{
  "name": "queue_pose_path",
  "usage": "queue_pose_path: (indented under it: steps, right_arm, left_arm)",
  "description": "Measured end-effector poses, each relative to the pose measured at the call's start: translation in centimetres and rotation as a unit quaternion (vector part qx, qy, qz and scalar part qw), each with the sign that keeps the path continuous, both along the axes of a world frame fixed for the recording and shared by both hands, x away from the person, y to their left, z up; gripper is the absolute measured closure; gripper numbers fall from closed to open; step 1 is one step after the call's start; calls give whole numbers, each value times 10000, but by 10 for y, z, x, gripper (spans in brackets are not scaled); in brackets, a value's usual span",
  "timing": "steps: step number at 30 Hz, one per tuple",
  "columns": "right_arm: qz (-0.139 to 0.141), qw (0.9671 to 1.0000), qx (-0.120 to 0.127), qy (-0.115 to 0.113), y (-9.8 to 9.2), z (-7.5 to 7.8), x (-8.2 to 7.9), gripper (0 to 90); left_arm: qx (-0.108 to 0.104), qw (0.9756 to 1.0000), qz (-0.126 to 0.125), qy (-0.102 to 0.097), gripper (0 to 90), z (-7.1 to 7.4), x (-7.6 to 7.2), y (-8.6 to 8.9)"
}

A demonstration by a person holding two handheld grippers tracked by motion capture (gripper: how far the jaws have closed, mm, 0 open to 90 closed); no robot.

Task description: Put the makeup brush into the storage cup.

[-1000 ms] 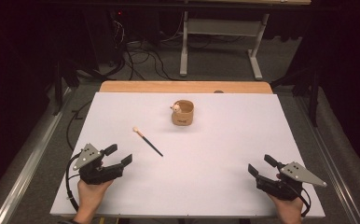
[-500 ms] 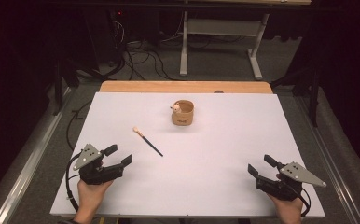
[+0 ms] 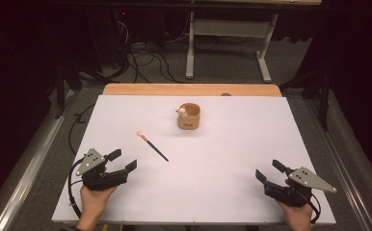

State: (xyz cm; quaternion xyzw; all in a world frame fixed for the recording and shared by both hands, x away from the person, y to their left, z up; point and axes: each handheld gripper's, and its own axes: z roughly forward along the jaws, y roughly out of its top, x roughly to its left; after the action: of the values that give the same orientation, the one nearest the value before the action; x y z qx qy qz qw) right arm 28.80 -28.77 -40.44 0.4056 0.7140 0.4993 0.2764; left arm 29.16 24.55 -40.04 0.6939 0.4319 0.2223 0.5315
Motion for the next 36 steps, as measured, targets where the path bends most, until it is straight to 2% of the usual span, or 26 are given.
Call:
queue_pose_path:
  steps: [13, 21, 25, 36]
  right_arm:
    - [56, 10000, 2, -7, 1, 0, 0, 300]
    - [29, 10000, 35, 12, 0, 0, 0, 300]
    - [36, 10000, 29, 2, 0, 0, 0, 300]
    - [80, 9999, 60, 19, 0, 0, 2, 300]
  left_arm:
    - [-106, 9999, 65, -71, 268, 8, -1, 2]
    - [47, 10000, -32, -31, 268, 14, 3, -6]
    - [190, 9998, -85, -30, 268, 18, 8, -12]
    - [177, 9996, -201, -124, 273, 36, 21, -25]
